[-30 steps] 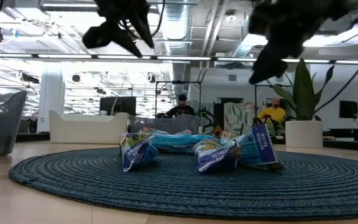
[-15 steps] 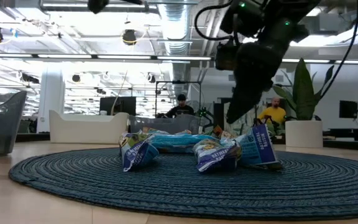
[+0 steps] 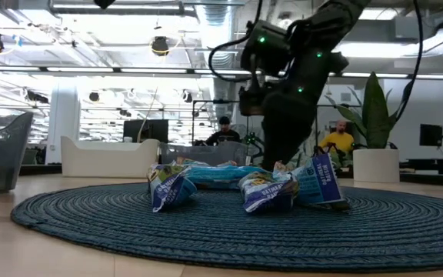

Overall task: Pick and place Granola Bars by type
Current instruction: Put the yellow granola bar into the top black bin

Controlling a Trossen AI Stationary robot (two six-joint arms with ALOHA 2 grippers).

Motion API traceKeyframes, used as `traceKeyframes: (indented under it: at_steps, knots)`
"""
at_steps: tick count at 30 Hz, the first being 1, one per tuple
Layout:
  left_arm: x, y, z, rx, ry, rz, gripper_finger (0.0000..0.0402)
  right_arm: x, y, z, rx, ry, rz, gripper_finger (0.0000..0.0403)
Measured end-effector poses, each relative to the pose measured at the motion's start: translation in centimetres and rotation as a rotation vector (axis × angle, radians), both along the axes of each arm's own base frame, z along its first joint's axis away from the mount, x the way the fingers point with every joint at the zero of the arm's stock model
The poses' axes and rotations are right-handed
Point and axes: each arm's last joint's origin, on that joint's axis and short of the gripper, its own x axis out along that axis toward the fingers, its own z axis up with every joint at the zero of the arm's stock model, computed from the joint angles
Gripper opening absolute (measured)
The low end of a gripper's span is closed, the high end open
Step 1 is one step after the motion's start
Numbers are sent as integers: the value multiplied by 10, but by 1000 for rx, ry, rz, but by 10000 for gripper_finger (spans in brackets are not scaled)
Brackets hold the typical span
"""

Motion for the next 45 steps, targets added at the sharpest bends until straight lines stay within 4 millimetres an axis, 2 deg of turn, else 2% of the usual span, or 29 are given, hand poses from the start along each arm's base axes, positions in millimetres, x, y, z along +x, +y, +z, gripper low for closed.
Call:
traceKeyframes:
  at_steps: [7,14,17,21,25,31,35,40,45]
  knots:
    - [-2,-5,-23,-100,247,-127,141,6,-4,-2,0,22,-10,147]
    - [-2,-6,-25,-116,275,-162,141,4,-6,4,5,24,-14,61]
    - [-2,-6,-25,-111,276,-162,141,2,-6,11,45,6,-2,39]
    - [-3,-6,-26,-106,285,-161,141,1,-8,29,91,-59,-15,43]
    - [-4,-6,-27,-99,300,-151,141,-2,-18,62,123,-204,-66,60]
    - [-4,-5,-27,-94,297,-145,141,5,-61,125,70,-464,-227,50]
    - [-3,-5,-26,-80,291,-127,141,19,-96,152,-3,-521,-318,45]
    - [-3,-5,-26,-76,287,-121,141,33,-140,167,-141,-446,-431,50]
    - [-3,-4,-26,-69,286,-110,141,35,-174,163,-150,-341,-491,51]
